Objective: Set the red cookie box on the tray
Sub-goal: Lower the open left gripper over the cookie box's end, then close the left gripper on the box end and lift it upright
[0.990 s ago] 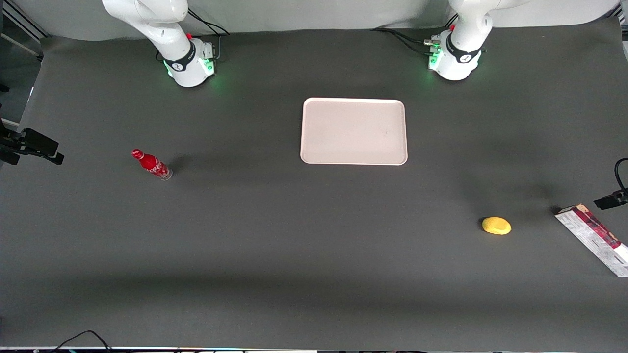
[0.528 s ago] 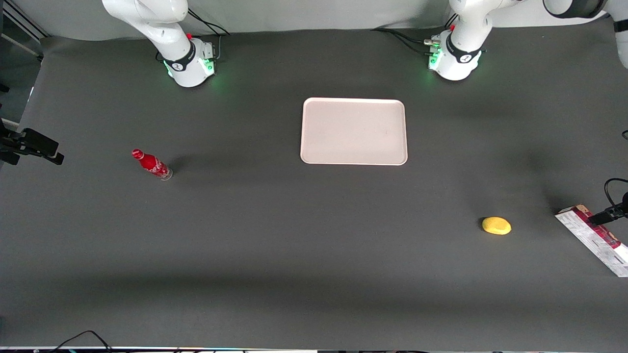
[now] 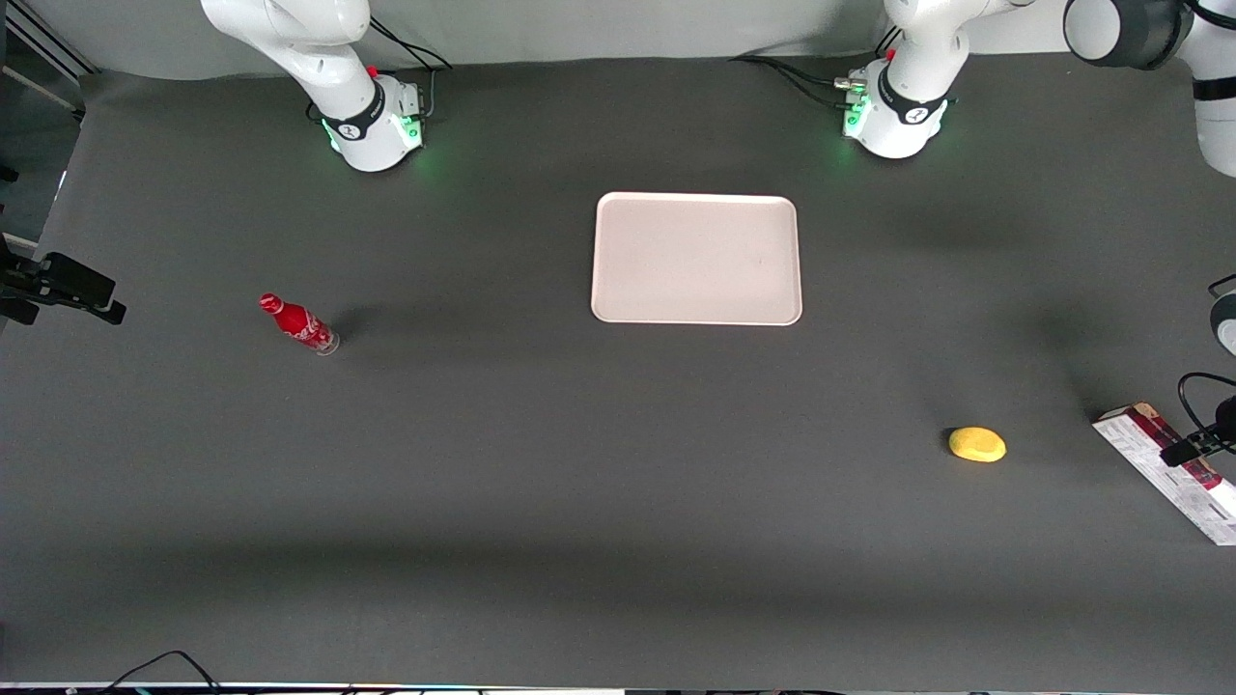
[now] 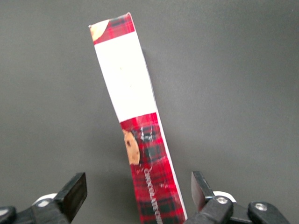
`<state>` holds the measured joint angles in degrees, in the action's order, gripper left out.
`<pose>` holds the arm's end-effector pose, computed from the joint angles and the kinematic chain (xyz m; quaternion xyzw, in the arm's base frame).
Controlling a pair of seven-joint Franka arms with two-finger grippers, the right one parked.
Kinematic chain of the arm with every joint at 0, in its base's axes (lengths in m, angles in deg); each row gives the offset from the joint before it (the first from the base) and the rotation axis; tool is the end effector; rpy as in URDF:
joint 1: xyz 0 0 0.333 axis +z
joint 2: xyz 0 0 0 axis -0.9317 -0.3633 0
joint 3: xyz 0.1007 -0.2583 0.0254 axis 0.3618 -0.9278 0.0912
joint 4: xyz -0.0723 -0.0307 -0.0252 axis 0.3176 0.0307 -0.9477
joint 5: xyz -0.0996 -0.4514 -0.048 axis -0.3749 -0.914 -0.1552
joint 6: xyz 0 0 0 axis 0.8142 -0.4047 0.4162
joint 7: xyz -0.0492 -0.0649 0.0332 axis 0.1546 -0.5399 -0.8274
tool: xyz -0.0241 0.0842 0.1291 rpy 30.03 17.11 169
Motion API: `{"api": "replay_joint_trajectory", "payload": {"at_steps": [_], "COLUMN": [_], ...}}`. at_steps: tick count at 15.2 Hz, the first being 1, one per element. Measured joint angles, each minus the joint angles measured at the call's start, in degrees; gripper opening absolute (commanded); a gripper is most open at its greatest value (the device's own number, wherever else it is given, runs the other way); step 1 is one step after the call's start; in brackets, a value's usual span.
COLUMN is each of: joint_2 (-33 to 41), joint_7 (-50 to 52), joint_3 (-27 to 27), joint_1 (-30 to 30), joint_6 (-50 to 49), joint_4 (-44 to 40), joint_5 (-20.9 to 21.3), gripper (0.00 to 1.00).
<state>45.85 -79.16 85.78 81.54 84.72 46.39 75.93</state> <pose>0.6799 0.3257 0.1326 -0.9778 -0.1844 -0.0779 0.0615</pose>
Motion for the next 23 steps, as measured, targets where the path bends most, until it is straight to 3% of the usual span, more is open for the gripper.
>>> {"api": "replay_joint_trajectory", "payload": {"at_steps": [6, 7, 8, 11, 12, 13, 14, 15, 16, 23], "joint_2": [-6.3, -7.5, -8.7, -10.3, -10.3, -10.3, -10.3, -10.3, -10.3, -9.4], "joint_7": [-0.7, -0.7, -0.7, -0.7, -0.7, -0.7, -0.7, -0.7, -1.0, -10.8], "joint_3": [-0.1, -0.1, -0.1, -0.1, -0.1, -0.1, -0.1, -0.1, -0.1, -0.3], "joint_1": [0.0, 0.0, 0.0, 0.2, 0.3, 0.3, 0.3, 0.4, 0.4, 0.1], "joint_6": [2.7, 3.0, 3.2, 3.3, 3.3, 3.3, 3.3, 3.3, 3.3, 0.0], "joint_4": [-4.5, -5.6, -6.7, -8.5, -8.7, -8.8, -8.8, -8.8, -8.9, -10.4], "joint_5": [-2.8, -3.1, -3.2, -3.3, -3.3, -3.3, -3.3, -3.3, -3.3, -3.3], "gripper": [1.0, 0.94, 0.75, 0.82, 0.78, 0.66, 0.3, 0.04, 0.0, 0.0]}}
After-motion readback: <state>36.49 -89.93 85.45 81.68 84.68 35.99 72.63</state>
